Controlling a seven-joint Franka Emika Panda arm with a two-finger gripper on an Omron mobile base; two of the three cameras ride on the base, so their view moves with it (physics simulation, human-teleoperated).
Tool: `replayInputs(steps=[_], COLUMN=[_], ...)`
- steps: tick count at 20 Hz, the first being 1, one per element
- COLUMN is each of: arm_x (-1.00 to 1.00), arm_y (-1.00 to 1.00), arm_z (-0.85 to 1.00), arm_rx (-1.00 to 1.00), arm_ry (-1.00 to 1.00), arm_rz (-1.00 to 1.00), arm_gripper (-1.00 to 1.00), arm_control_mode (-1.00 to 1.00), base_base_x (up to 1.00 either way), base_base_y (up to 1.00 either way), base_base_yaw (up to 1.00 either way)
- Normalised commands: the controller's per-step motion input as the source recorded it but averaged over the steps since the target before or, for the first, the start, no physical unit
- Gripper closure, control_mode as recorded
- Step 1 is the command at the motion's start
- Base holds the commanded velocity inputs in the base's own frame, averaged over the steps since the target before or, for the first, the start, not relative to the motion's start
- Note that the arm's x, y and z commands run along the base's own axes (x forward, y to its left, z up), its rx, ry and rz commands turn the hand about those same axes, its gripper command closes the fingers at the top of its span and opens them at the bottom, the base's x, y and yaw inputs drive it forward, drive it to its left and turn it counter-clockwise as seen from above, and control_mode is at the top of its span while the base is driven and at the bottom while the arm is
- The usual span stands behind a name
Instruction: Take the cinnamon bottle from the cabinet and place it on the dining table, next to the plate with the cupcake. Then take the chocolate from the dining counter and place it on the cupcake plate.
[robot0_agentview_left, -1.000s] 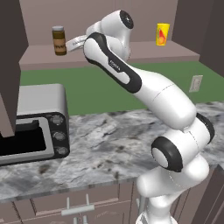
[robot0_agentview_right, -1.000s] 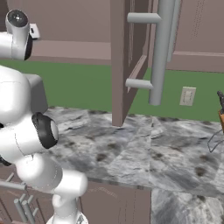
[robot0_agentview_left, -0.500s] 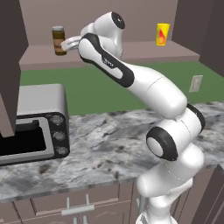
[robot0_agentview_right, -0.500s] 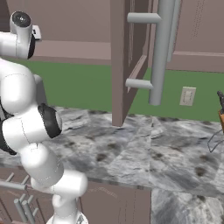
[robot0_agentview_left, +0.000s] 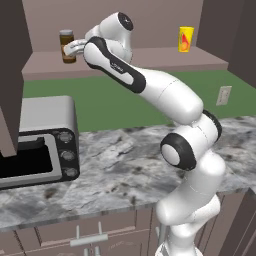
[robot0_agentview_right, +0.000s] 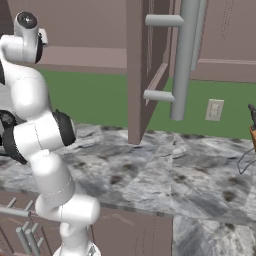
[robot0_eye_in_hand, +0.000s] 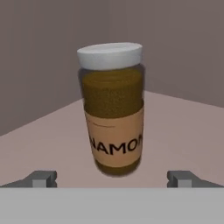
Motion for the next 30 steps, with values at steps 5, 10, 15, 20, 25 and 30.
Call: replayInputs(steps=[5, 10, 15, 20, 25, 30], arm_x=[0.19, 0.14, 0.11, 0.01, 0.04, 0.06], arm_y=[0.22, 0.07, 0.06, 0.06, 0.02, -0.01], arm_z=[0.0, 0.0, -0.03, -0.1, -0.11, -0.15], arm_rx=[0.0, 0.0, 0.0, 0.0, 0.0, 0.0], arm_ry=[0.0, 0.0, 0.01, 0.0, 0.0, 0.0], arm_rz=[0.01, 0.01, 0.01, 0.01, 0.02, 0.03], arm_gripper=[-1.0, -1.0, -1.0, -1.0, -1.0, -1.0], arm_control_mode=[-1.0, -1.0, -1.0, -1.0, -1.0, -1.0], base_base_x=[0.0, 0.0, 0.0, 0.0, 0.0, 0.0], base_base_y=[0.0, 0.0, 0.0, 0.0, 0.0, 0.0], base_base_yaw=[0.0, 0.0, 0.0, 0.0, 0.0, 0.0])
